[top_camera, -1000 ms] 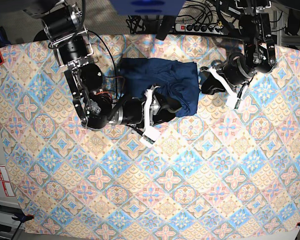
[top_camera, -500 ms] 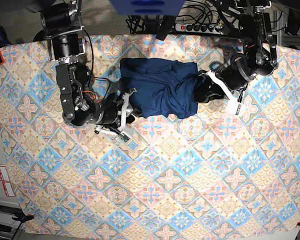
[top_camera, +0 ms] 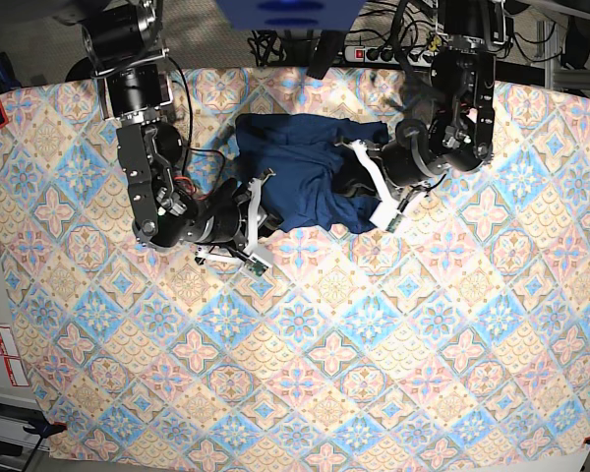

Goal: Fold the T-shirt properly
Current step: 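Bring both grippers together over the shirt bundle and press it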

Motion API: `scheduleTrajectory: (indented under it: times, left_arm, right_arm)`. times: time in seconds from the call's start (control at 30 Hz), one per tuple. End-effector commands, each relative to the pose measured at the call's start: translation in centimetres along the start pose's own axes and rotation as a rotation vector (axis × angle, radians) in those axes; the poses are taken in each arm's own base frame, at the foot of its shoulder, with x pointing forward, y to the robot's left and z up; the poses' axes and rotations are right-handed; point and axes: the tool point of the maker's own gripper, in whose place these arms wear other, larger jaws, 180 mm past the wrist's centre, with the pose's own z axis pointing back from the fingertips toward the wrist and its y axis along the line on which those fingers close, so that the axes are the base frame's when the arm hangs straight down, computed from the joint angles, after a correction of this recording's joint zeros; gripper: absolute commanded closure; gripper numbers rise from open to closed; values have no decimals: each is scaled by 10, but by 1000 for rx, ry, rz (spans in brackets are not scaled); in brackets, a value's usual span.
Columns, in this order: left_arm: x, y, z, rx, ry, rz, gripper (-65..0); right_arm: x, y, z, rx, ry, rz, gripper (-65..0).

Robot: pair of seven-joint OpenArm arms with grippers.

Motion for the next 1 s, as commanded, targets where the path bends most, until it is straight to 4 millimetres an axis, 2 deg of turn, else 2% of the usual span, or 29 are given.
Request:
scheduleTrajectory:
  times: [0.0, 0.13, 0.27, 0.57, 0.63, 0.77, 0.97]
  left_arm:
    - [2, -6, -1, -12, -4, -33, -16]
    - [-21, -17, -4, -40, 80, -92, -16]
    - [-37, -18, -1, -58, 151, -153, -16]
    - [-56, -12, 9, -58, 220, -194, -16]
    - [-55, -12, 14, -53, 215, -211, -16]
    - [-44, -20, 24, -50, 172, -235, -16]
    - [-26, 2, 40, 27, 108, -208, -16]
  right_arm:
    - [17, 0, 4, 3, -46, 28, -82]
    - [18, 12, -3, 29, -29, 64, -82]
    - [18, 16, -5, 39, -26, 72, -82]
    - [25, 22, -7, 52, -43, 69, -82]
    - [25, 24, -8, 55, -43, 72, -82]
    - [25, 43, -16, 99, -18, 126, -82]
    - [37, 70, -24, 160, -71, 183, -82]
